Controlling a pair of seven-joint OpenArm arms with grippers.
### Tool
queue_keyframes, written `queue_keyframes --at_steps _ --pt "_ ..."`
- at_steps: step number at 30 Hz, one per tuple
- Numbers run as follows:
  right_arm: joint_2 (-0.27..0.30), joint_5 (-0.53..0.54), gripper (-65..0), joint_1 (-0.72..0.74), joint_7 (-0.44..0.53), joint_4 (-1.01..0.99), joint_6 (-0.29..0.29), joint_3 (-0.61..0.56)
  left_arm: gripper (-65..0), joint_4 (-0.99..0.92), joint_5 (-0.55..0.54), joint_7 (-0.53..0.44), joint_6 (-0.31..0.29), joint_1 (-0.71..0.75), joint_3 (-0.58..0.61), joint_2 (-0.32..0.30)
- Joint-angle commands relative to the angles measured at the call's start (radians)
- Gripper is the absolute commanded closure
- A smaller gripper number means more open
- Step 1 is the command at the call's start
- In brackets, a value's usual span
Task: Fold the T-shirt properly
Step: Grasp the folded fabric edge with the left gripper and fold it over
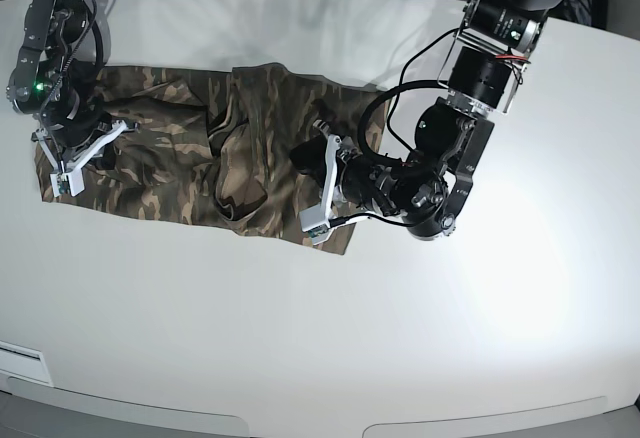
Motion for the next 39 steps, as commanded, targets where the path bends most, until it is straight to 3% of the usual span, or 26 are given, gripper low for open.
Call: queue_keyframes --at_steps 1,9,12,14,29,32,35,39 --pt "0.009 0.003 0.0 0.0 -0.03 0.002 0.008 -0.002 0.0 0.012 0.038 0.008 0.0 -0.022 -0.001 0.0" --pt "0.009 0.008 -0.4 0.017 -0.05 0.007 -0.019 -0.002 0.0 0.012 0.08 0.001 0.004 -0.022 -0.002 -0.006" --pt "0.011 0.028 -12.8 0.056 -0.095 0.009 -0.017 -0.002 0.0 0.012 0.074 0.0 0.004 -0.023 -0.002 -0.003" --pt "0.011 0.033 -14.9 0.085 -0.124 0.009 -0.006 -0.002 0.0 0.012 0.049 0.001 0.004 -0.027 -0.002 -0.003" --pt "0.011 0.061 -14.9 0.136 -0.133 0.01 -0.006 -0.002 0.0 0.039 -0.094 0.001 -0.004 -0.064 -0.004 0.006" --pt "0.011 0.078 -14.9 0.138 -0.132 0.01 0.005 -0.002 0.0 0.114 -0.064 0.032 -0.003 -0.076 -0.004 0.014" --pt "0.011 0.077 -14.9 0.138 -0.134 0.01 0.003 -0.002 0.0 0.128 0.014 0.021 -0.003 -0.08 -0.004 0.013" --pt "0.011 0.078 -14.9 0.141 -0.14 0.01 0.004 -0.002 0.0 0.122 0.021 -0.011 -0.008 -0.067 0.0 0.013"
